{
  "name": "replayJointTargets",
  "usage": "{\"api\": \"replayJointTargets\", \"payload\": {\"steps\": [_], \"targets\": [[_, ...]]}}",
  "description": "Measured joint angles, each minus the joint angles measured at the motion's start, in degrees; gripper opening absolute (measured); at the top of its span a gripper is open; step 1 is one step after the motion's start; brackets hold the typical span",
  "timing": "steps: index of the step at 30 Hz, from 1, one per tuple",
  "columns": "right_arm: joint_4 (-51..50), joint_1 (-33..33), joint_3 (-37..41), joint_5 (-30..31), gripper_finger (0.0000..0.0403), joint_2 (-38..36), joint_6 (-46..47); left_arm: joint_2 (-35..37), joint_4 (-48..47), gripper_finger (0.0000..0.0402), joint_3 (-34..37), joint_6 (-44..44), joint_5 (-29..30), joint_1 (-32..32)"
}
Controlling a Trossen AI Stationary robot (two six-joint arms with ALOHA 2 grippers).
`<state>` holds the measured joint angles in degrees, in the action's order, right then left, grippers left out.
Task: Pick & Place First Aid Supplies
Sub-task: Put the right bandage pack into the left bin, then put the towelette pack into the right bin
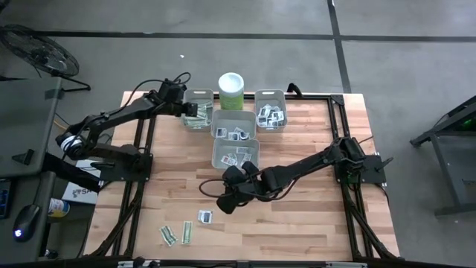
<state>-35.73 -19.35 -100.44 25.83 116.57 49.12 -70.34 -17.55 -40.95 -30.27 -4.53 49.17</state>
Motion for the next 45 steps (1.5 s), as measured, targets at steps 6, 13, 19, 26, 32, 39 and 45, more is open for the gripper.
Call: {"api": "replayJointTargets", "payload": {"steps": [6, 13, 19, 26, 32, 39, 45], "targets": [[0.02, -0.78, 0.00, 0.02, 0.0000, 0.00, 0.07, 4.70, -4.03, 0.0174, 0.00, 0.49, 2.22, -0.04], [0.13, -1.59, 0.00, 0.77, 0.0000, 0.00, -0.09, 10.78, -11.31, 0.0175, -0.02, 0.49, 0.84, -0.04], [2.55, -2.52, 0.00, 1.46, 0.0000, 0.04, -2.19, 17.47, -19.59, 0.0175, -0.02, 1.14, -2.18, -3.39], [11.44, -2.91, 0.00, 0.20, 0.0000, 3.44, -7.83, 26.29, -26.10, 0.0175, -0.02, -6.46, 0.90, -17.12], [19.23, -3.46, 0.00, -2.92, 0.0000, 5.33, -12.65, 31.95, -30.45, 0.0175, -0.02, -17.58, 8.30, -32.86], [27.13, -4.18, 0.00, -5.81, 0.0000, 8.18, -16.64, 32.28, -28.54, 0.0175, 3.87, -32.40, 15.94, -52.14], [31.19, -4.40, 0.02, -6.99, 0.0000, 11.97, -16.00, 30.00, -21.62, 0.0175, 9.48, -47.67, 23.33, -67.91]]}}
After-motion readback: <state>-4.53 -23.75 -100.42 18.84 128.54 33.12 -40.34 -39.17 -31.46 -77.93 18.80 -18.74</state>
